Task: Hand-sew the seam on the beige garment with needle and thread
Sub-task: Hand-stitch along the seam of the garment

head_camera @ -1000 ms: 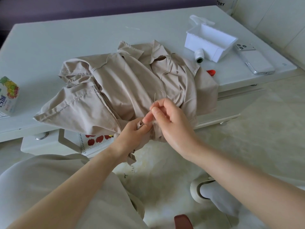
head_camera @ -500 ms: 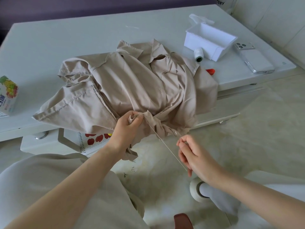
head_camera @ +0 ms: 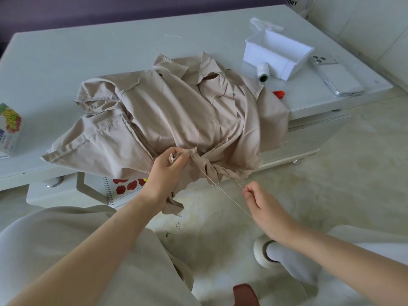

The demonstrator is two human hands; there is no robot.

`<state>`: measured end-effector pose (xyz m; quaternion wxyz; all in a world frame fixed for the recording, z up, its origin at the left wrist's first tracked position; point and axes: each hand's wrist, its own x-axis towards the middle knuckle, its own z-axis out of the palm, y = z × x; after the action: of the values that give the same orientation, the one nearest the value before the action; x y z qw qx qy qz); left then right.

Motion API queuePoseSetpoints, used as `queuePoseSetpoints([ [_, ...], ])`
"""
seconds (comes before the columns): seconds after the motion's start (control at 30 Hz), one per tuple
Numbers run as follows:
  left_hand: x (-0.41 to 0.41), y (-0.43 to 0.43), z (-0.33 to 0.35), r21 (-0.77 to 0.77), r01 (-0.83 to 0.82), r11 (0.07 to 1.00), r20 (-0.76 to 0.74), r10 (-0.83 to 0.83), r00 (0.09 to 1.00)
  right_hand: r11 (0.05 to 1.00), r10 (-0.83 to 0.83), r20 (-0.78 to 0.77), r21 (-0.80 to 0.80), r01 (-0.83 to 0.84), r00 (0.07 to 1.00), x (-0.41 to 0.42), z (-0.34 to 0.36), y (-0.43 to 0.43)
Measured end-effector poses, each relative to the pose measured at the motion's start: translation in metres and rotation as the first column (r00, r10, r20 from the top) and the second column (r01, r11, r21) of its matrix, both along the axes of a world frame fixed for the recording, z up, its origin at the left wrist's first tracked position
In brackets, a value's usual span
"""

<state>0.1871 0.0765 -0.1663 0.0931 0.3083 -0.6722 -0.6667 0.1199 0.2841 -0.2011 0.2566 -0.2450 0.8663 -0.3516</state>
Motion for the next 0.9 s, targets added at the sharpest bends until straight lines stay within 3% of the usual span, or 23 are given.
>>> queuePoseSetpoints([
  [0.17,0.001,0.001,0.005,0.060,0.050,0.997,-0.009,-0.050,0.999,0.992,-0.022,-0.096,-0.125,0.010,0.995,-0.013,0.017,-0.022],
  [0.33,0.002,0.001,0.008,0.096,0.124,0.988,-0.021,-0.123,0.992,0.958,0.049,0.067,-0.284,-0.028,0.997,-0.027,0.041,-0.057],
  [0.47,0.003,0.000,0.010,0.142,0.156,0.978,-0.032,-0.153,0.988,0.945,0.214,0.201,-0.290,-0.150,0.956,-0.032,0.051,-0.072],
  [0.6,0.002,-0.005,0.008,0.158,0.130,0.979,-0.007,-0.130,0.991,0.949,0.256,0.313,-0.263,-0.176,0.915,-0.037,0.053,-0.074],
  [0.9,0.002,-0.006,0.000,0.045,0.212,0.976,0.066,-0.215,0.974,0.967,0.210,0.123,-0.173,-0.188,0.970,-0.059,0.049,-0.062],
])
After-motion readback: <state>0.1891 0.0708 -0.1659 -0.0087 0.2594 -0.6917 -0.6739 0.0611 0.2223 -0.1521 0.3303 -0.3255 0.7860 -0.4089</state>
